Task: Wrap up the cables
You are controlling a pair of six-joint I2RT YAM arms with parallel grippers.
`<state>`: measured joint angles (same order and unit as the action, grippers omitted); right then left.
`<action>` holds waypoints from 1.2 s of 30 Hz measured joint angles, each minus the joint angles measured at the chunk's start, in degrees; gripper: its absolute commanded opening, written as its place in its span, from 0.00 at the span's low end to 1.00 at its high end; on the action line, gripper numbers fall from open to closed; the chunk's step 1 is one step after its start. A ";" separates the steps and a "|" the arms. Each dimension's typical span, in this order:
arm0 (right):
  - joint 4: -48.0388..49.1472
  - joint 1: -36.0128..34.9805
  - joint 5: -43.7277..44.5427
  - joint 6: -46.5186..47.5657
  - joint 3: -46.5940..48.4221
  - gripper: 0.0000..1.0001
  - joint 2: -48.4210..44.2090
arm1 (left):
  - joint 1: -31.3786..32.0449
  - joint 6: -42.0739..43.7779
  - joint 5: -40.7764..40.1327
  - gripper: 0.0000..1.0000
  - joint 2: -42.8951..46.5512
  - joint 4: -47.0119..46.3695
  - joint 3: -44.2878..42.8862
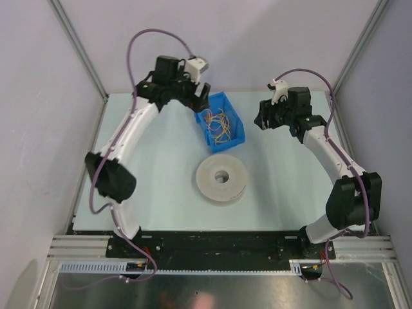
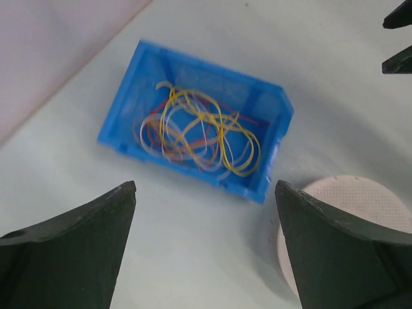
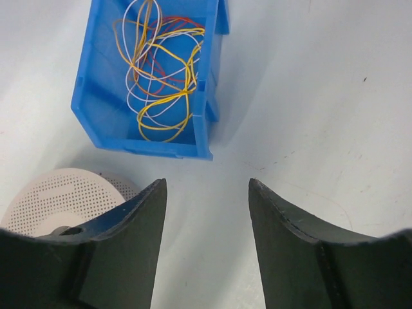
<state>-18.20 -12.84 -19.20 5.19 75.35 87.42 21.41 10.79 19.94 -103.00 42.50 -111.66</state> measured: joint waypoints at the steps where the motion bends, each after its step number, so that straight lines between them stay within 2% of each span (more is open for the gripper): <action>1: 0.20 0.70 -0.85 -0.74 0.00 0.60 0.50 | 0.94 2.36 0.74 0.92 -3.17 -0.39 -2.89; 6: 0.59 2.99 -4.66 -1.07 0.00 0.63 1.11 | 3.98 17.53 4.55 0.91 -14.47 -1.68 -10.62; 14: 1.53 7.02 -10.10 1.27 0.00 0.77 1.20 | 6.80 42.53 4.44 0.86 -20.85 -1.27 -10.71; 16: 1.77 7.85 -10.86 1.49 0.00 0.80 1.27 | 7.21 45.97 3.89 0.82 -21.55 -1.31 -10.71; 20: 3.15 8.26 -11.76 1.25 0.00 0.97 1.84 | 7.82 51.78 1.62 0.75 -24.46 -1.55 -10.78; 24: 5.16 8.59 -12.07 -0.22 0.00 0.99 2.54 | 8.11 56.33 -0.76 0.69 -28.06 -1.44 -10.78; 26: 6.80 9.42 -13.00 -1.42 0.00 0.99 2.86 | 8.11 58.01 -1.79 0.63 -29.09 -1.33 -10.71; 30: 11.19 12.63 -17.09 -4.63 0.00 0.97 4.02 | 8.11 60.37 -3.37 0.41 -29.55 -1.31 -10.69; 31: 12.20 13.42 -18.23 -5.60 0.00 0.95 4.46 | 8.11 60.81 -3.74 0.34 -29.55 -1.38 -10.71; 33: 15.10 14.93 -20.74 -8.28 0.00 0.94 5.84 | 8.11 61.29 -4.42 0.12 -29.55 -1.40 -10.71; 34: 16.13 15.45 -21.53 -9.51 0.00 0.94 6.47 | 8.11 61.33 -4.63 0.06 -29.55 -1.36 -10.71; 36: 18.32 16.31 -22.84 -11.98 0.00 0.93 8.07 | 8.11 61.09 -4.83 0.01 -29.55 -1.36 -10.84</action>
<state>0.12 3.46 -42.04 -6.79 75.35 95.48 29.52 71.88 15.11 -132.55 41.15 -122.50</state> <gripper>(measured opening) 0.941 0.092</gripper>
